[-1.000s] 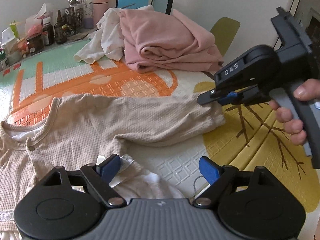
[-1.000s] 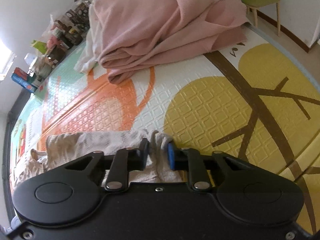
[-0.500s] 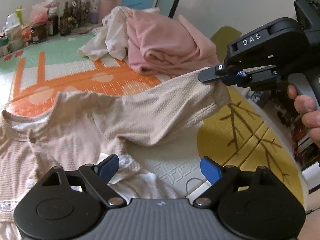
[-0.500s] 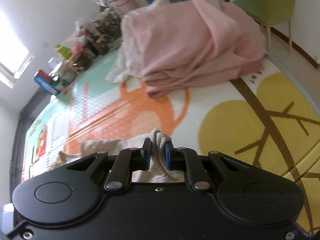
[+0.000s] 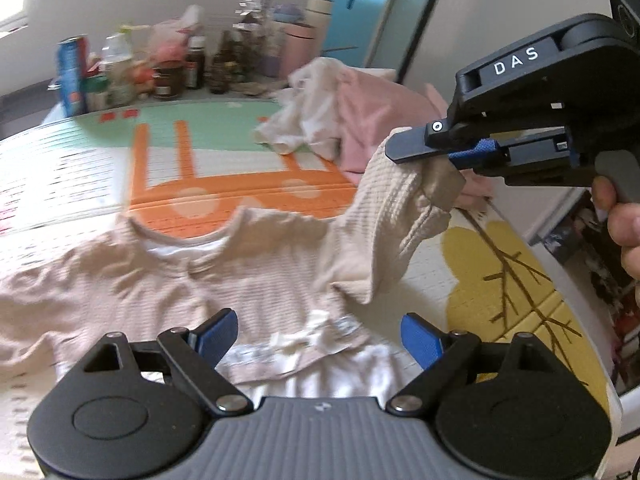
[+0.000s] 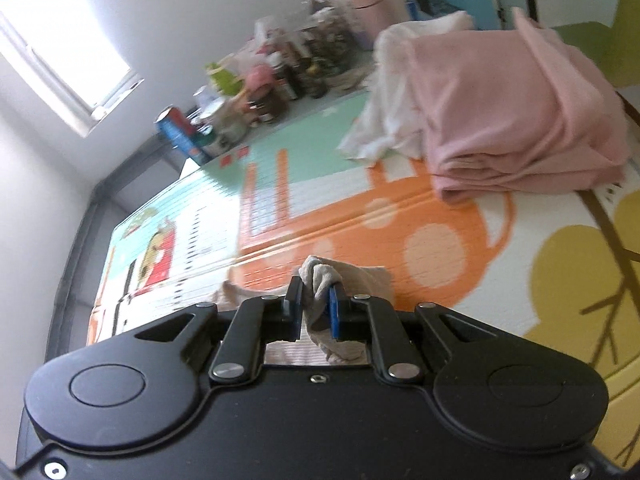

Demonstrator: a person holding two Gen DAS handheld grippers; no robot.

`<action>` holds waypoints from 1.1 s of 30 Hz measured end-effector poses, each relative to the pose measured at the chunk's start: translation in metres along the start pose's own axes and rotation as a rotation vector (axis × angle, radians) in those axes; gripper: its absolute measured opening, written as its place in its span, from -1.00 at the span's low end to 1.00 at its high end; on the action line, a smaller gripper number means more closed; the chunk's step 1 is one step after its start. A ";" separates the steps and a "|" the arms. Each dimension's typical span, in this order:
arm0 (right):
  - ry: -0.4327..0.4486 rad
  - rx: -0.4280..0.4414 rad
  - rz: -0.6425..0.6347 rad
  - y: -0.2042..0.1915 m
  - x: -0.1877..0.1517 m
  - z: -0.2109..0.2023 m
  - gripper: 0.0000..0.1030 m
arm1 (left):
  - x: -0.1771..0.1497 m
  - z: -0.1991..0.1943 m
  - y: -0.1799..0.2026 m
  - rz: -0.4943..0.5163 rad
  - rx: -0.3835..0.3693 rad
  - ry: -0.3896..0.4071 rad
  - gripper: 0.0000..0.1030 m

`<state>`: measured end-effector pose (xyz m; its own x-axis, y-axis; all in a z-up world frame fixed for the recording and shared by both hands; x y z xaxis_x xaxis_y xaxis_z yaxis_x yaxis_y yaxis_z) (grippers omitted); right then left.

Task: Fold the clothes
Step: 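Carry the pinched sleeve across the beige top's chest with the right gripper, then release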

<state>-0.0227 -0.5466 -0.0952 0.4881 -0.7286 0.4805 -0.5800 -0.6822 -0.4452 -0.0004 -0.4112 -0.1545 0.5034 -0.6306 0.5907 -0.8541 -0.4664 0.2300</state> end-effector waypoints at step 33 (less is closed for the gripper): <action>-0.252 -0.003 -0.236 -0.125 -0.085 0.132 -0.79 | -0.051 -0.044 -0.107 -0.152 0.214 -0.122 0.76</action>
<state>0.0949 -0.4074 -0.1797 0.7544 -0.5433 0.3684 -0.4337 -0.8338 -0.3417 0.0598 -0.3016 -0.1749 0.6465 -0.6073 0.4618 -0.7273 -0.6733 0.1329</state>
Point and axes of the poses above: each gripper's, at about its wrist camera, not at the fingertips, and z roughly the way its jaws point, y to its right, x to its top, the point moved 10 cm from there along z, roughly the way its jaws point, and after that the axes turned 2 degrees about -y, right-handed, at the moved point
